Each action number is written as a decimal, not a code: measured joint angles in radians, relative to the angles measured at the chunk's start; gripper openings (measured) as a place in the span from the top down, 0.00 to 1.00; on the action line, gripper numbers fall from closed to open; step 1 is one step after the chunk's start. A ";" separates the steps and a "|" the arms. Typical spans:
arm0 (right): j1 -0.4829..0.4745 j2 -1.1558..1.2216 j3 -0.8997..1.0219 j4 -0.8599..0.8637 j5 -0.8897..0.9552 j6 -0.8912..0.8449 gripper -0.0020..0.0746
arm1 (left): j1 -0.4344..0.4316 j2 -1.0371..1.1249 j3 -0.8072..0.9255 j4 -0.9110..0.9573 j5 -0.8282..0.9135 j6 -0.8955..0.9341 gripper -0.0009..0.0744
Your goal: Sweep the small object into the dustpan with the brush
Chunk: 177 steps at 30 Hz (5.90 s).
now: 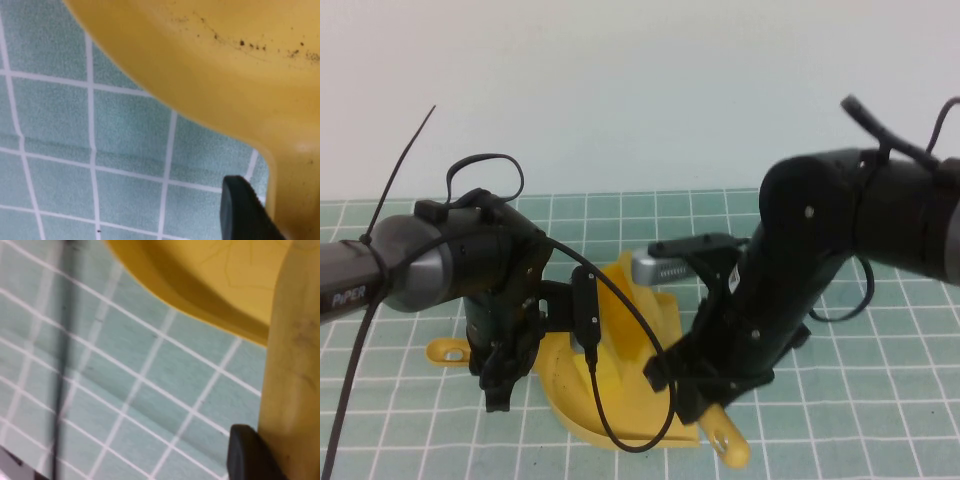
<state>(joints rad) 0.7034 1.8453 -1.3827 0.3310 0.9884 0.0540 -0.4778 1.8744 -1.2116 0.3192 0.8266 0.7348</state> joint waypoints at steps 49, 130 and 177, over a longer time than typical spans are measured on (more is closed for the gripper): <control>-0.109 0.151 0.101 -0.191 -0.110 0.222 0.73 | 0.000 -0.628 0.000 -0.026 0.001 -0.649 0.99; -0.040 -1.606 0.968 -0.606 -0.214 -0.021 0.98 | 0.517 -1.908 1.203 -0.235 -0.595 -1.028 0.99; -0.671 -1.854 1.409 -0.262 -0.655 -0.091 0.98 | 0.500 -1.903 1.246 -0.244 -0.509 -1.098 0.99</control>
<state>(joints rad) 0.0328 -0.0089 0.0260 0.0693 0.3339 -0.0366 0.0221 -0.0289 0.0340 0.0747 0.3179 -0.3630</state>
